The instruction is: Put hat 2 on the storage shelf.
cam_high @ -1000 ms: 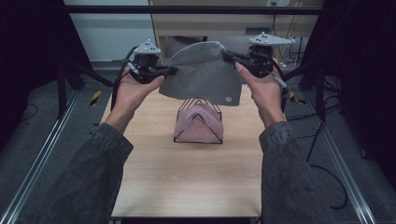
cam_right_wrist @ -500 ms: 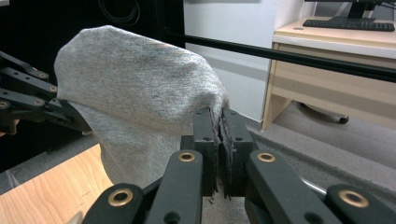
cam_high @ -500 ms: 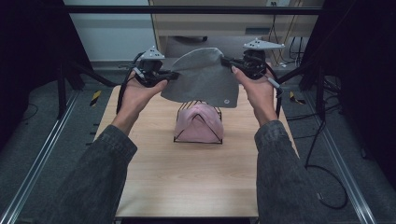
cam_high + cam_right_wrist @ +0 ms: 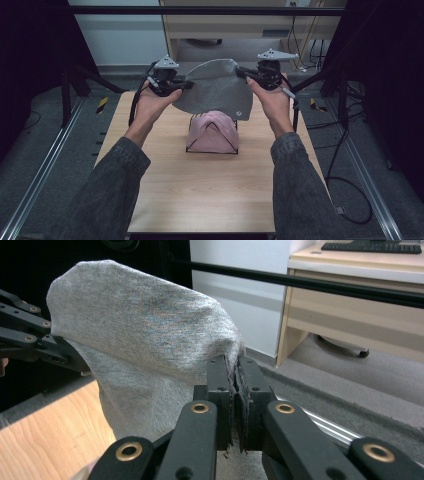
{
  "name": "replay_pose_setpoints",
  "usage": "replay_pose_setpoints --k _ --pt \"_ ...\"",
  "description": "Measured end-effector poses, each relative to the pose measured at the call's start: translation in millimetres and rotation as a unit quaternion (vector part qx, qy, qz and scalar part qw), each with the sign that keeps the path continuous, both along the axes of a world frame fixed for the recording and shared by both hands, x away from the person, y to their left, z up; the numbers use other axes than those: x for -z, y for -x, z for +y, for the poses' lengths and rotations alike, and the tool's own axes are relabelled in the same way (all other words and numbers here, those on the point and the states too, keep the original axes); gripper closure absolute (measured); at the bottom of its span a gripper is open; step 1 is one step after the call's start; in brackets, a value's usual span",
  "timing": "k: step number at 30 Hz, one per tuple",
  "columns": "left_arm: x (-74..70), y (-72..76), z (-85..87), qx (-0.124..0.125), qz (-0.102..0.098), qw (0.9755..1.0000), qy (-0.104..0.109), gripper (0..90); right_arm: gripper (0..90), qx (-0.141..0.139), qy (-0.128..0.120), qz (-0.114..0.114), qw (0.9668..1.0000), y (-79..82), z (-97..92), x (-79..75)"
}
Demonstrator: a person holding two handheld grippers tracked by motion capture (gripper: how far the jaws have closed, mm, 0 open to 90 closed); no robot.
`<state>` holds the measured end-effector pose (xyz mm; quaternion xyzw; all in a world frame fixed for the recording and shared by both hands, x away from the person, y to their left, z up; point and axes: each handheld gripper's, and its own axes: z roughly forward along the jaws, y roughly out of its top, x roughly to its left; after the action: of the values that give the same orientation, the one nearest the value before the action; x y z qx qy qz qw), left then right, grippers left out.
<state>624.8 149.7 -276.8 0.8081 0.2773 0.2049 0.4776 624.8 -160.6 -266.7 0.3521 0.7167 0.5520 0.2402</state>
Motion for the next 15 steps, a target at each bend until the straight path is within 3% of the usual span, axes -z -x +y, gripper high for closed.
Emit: replay_pose_setpoints --k 15 --pt "25.7 -3.0 -2.8 0.000 0.017 0.9998 -0.011 87.1 86.5 0.001 0.015 0.023 0.9996 -0.1 -2.9 23.6"
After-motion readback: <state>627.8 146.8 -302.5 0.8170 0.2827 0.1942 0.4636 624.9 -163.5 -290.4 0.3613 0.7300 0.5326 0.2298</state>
